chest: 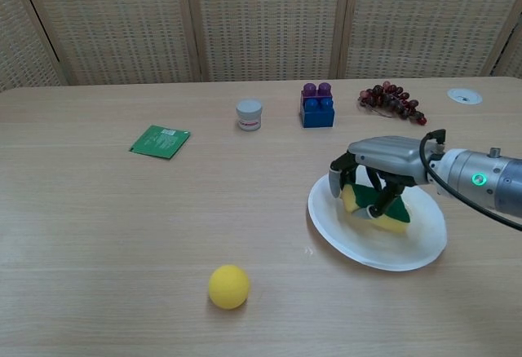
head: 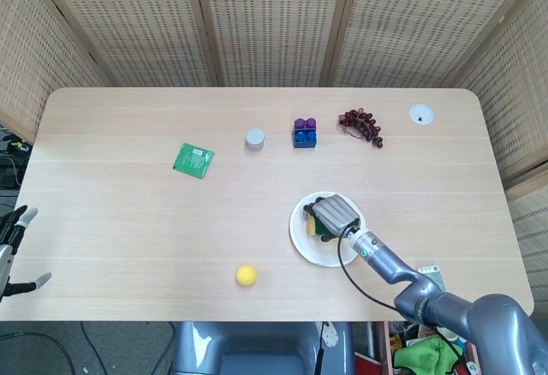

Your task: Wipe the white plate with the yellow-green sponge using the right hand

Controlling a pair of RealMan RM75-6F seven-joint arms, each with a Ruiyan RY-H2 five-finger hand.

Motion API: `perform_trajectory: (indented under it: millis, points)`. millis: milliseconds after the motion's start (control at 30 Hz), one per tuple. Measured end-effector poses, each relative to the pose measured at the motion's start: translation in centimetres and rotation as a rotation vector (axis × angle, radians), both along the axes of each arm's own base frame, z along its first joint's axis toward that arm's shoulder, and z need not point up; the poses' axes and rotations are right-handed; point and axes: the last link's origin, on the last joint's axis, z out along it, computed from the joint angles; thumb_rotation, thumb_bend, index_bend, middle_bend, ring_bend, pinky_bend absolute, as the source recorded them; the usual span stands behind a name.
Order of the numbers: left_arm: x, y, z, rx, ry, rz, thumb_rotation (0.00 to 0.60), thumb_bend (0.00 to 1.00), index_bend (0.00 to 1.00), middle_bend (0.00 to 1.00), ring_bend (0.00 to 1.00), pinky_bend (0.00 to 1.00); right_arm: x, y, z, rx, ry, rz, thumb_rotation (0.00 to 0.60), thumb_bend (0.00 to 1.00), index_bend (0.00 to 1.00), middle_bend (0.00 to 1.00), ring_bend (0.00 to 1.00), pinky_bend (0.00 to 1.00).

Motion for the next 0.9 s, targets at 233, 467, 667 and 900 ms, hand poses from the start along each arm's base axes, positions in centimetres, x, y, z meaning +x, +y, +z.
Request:
perform_trajectory:
  millis: [233, 467, 667, 900]
  points:
    - [0.0, -0.1, -0.1, -0.003, 0.002, -0.002, 0.6, 0.0, 0.0, 0.0, 0.0, 0.0, 0.1, -0.1, 0.8, -0.016, -0.045, 0.008, 0.6, 0.3, 0.43, 0.47, 0.36, 0.54]
    - [0.1, -0.1, 0.0, -0.001, 0.0, -0.004, 0.6, 0.0, 0.0, 0.0, 0.0, 0.0, 0.5, -0.8, 3.1, -0.052, -0.091, 0.019, 0.6, 0.3, 0.43, 0.47, 0.36, 0.54]
    - [0.1, -0.2, 0.0, -0.002, -0.002, -0.009, 0.6, 0.0, 0.0, 0.0, 0.0, 0.0, -0.2, -0.8, 3.1, -0.051, -0.074, -0.011, 0.6, 0.3, 0.43, 0.47, 0.36, 0.54]
    - [0.2, -0.2, 0.0, -0.001, -0.004, -0.013, 0.6, 0.0, 0.0, 0.0, 0.0, 0.0, -1.8, -0.5, 1.7, -0.024, -0.041, -0.066, 0.6, 0.3, 0.43, 0.48, 0.36, 0.54]
